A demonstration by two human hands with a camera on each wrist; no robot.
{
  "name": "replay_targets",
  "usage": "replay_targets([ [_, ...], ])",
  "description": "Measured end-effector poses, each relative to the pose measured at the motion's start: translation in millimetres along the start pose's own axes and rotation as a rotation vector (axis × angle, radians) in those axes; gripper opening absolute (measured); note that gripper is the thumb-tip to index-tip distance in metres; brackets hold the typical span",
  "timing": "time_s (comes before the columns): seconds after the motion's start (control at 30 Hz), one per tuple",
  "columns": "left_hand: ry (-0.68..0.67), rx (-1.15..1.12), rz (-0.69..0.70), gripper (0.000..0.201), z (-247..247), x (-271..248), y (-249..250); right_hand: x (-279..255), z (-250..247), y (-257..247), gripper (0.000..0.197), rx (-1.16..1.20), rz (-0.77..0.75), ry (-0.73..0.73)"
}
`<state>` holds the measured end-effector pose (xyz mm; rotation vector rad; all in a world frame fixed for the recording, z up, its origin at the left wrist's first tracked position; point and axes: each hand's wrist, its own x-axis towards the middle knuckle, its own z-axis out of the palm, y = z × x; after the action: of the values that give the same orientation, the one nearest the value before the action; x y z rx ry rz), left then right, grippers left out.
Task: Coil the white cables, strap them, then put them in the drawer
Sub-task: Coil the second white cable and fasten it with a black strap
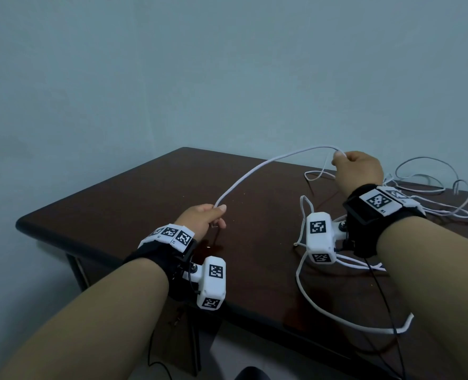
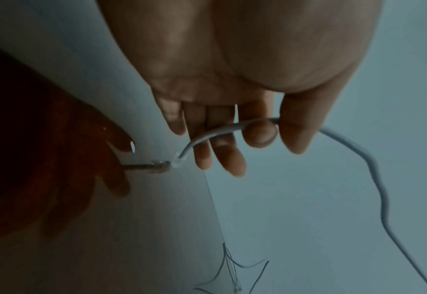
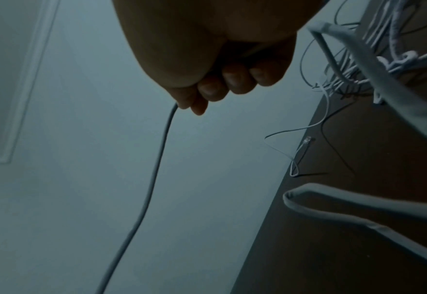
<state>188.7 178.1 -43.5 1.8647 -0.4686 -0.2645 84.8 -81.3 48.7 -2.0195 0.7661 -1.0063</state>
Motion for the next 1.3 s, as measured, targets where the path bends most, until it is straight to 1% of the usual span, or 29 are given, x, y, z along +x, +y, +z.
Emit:
replay_targets([
  [0.07, -0.052, -0.017, 0.018, 0.036, 0, -2, 0, 3, -4, 3, 0.033, 0.013, 0.040, 0.028],
  [0.1, -0.053, 0.003, 0.042, 0.033, -1, -2, -1, 4, -5, 5, 0.034, 0.006, 0.056, 0.041],
  [0.17, 0.005, 0.051, 0.101, 0.036, 0, -2, 0, 6, -8, 4, 0.034, -0.023, 0.093, 0.044],
  [0.23, 0.084, 0.000, 0.138, 0.042, 1, -3, 3, 5, -10, -1, 0.033, -0.116, 0.091, 0.006],
  [0.27, 0.090, -0.102, 0.138, 0.044, 2, -3, 6, 4, -10, -4, 0.033, -0.209, 0.080, -0.058],
  [0.3, 0.084, -0.275, 0.125, 0.046, 4, -4, 9, 3, -8, -7, 0.033, -0.294, 0.080, -0.136],
  [0.37, 0.072, -0.708, 0.081, 0.046, 9, -3, 21, -8, 0, -10, 0.034, -0.471, 0.044, -0.277],
  [0.4, 0.077, -0.875, 0.071, 0.045, 12, -3, 30, -13, 5, -11, 0.033, -0.541, 0.016, -0.340],
  [0.43, 0.082, -0.983, 0.075, 0.041, 15, -3, 39, -16, 10, -10, 0.031, -0.614, -0.025, -0.404],
  [0.5, 0.088, -1.056, 0.098, 0.033, 19, -2, 54, -23, 21, -9, 0.028, -0.724, -0.089, -0.512],
  [0.6, 0.114, -1.055, 0.147, 0.031, 24, -2, 66, -34, 31, -10, 0.026, -0.827, -0.137, -0.664],
  [0.73, 0.189, -0.982, 0.242, 0.032, 29, -1, 70, -55, 30, -18, 0.026, -0.882, -0.293, -0.788],
  [0.8, 0.175, -0.930, 0.267, 0.031, 32, -4, 72, -66, 30, -24, 0.026, -0.937, -0.387, -0.926],
  [0.83, 0.150, -0.879, 0.277, 0.030, 32, -6, 72, -70, 31, -25, 0.027, -0.926, -0.461, -0.964],
  [0.87, 0.125, -0.804, 0.287, 0.029, 33, -7, 71, -74, 31, -27, 0.026, -0.878, -0.522, -0.973],
  [0.93, 0.079, -0.607, 0.315, 0.026, 35, -7, 65, -76, 30, -30, 0.025, -0.739, -0.610, -0.913],
  [0.97, 0.064, -0.495, 0.327, 0.025, 36, -7, 62, -75, 29, -31, 0.024, -0.683, -0.640, -0.871],
  [1.03, 0.051, -0.320, 0.340, 0.026, 35, -8, 54, -74, 28, -33, 0.022, -0.649, -0.681, -0.829],
  [1.17, 0.086, -0.189, 0.306, 0.025, 32, -12, 50, -74, 24, -35, 0.019, -0.659, -0.715, -0.835],
  [1.23, 0.122, -0.050, 0.294, 0.024, 29, -12, 50, -77, 21, -36, 0.016, -0.635, -0.712, -0.869],
  [1.3, 0.114, 0.059, 0.264, 0.024, 28, -12, 49, -80, 19, -38, 0.015, -0.594, -0.716, -0.891],
])
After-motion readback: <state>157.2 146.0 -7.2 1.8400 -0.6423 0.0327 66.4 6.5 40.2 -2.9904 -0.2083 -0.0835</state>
